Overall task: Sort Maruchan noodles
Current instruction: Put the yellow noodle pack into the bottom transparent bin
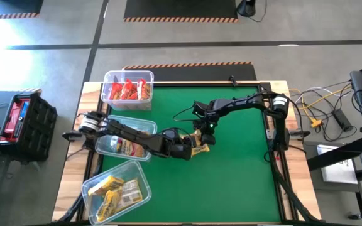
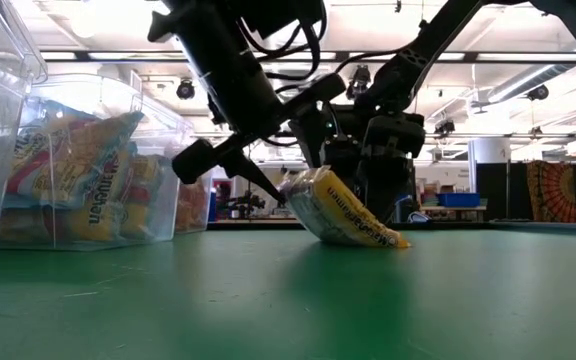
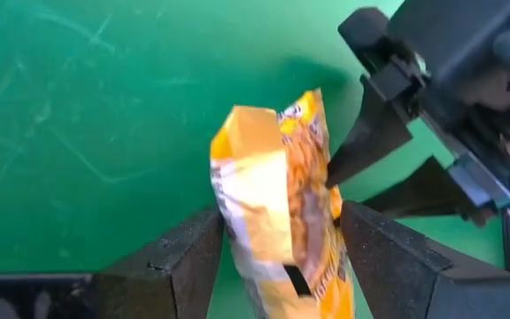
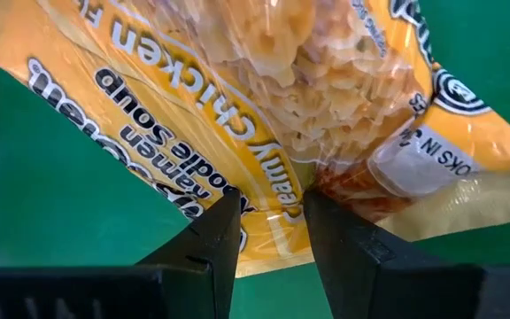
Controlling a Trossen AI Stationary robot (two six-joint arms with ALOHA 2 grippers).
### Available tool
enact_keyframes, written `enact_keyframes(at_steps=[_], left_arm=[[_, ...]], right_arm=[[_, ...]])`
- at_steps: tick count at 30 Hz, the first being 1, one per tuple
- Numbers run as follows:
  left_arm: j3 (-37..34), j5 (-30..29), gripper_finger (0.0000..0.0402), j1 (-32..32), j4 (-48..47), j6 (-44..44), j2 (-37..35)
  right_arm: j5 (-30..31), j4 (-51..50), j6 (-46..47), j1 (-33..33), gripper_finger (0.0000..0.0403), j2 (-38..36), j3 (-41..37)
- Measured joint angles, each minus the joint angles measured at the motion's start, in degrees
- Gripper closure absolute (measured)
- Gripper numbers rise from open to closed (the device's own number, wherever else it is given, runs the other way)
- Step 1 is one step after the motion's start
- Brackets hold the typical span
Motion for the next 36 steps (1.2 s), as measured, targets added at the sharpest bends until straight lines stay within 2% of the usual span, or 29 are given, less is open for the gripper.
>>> enact_keyframes(at_steps=[20, 24, 32, 36], left_arm=[[0.00, 0.61, 0.0193, 1.61, 2.80, 3.52, 0.00], [0.00, 0.61, 0.0213, 1.68, 2.75, 4.18, 0.00], [0.00, 1.35, 0.0289, 1.94, 2.31, 5.13, 0.00], [0.00, 1.58, 0.0291, 1.94, 2.34, 5.37, 0.00]], right_arm=[[-0.11, 6.66, -1.72, 0.04, 0.0280, 0.04, -0.05], [0.19, 7.86, -1.47, 0.04, 0.0280, 0.04, -0.04], [0.23, 7.91, -0.38, 0.04, 0.0280, 0.04, 0.00], [0.35, 7.34, 0.06, -0.14, 0.0280, -0.42, 0.02]])
